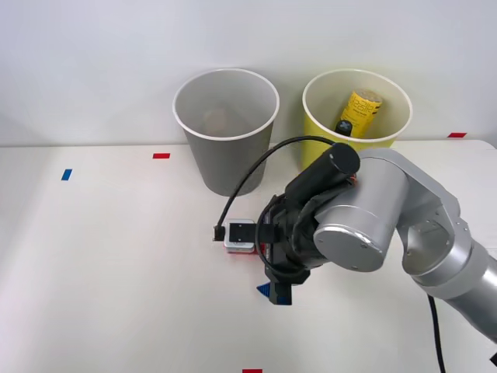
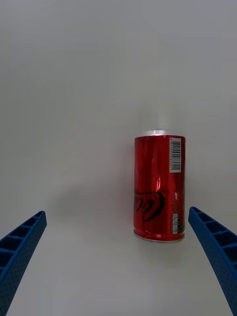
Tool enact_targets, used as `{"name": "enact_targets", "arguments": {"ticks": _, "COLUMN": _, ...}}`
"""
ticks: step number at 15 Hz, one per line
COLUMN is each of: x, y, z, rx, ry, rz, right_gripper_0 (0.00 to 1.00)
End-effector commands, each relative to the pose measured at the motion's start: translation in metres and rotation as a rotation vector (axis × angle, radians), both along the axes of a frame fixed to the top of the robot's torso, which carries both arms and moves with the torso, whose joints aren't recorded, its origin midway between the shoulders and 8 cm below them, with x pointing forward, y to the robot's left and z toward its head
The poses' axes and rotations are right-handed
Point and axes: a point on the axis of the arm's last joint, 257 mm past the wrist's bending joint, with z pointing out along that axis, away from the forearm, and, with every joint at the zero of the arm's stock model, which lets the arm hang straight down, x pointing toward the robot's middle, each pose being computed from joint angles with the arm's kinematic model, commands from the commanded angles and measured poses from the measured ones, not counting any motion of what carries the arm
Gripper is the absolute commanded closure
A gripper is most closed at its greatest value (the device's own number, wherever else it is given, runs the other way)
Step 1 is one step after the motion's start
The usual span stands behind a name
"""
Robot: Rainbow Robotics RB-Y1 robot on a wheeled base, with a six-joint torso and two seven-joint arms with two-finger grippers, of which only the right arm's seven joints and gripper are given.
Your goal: Put cans in the gray bin, plastic bottles in the light green bin
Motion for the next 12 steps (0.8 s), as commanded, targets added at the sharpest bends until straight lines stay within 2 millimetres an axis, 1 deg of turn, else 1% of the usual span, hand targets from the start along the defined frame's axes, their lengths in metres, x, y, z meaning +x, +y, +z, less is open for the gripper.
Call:
{"name": "enact_targets", "arguments": {"ticks": 1, "x": 0.017, "y": 0.017, "z": -0.007, "rx": -0.031, "ry": -0.026, "rz": -0.014, "right_gripper_0": 0.0}}
{"name": "enact_targets", "arguments": {"ticks": 3, "x": 0.028, "y": 0.026, "z": -0.015, "rx": -0.061, "ry": -0.032, "rz": -0.033, "right_gripper_0": 0.0}}
{"name": "enact_targets", "arguments": {"ticks": 6, "x": 0.041, "y": 0.036, "z": -0.022, "rx": -0.089, "ry": -0.048, "rz": -0.059, "right_gripper_0": 0.0}}
{"name": "enact_targets", "arguments": {"ticks": 11, "x": 0.056, "y": 0.046, "z": -0.034, "rx": -0.132, "ry": -0.055, "rz": -0.083, "right_gripper_0": 0.0}}
{"name": "enact_targets", "arguments": {"ticks": 12, "x": 0.059, "y": 0.045, "z": -0.037, "rx": -0.144, "ry": -0.051, "rz": -0.089, "right_gripper_0": 0.0}}
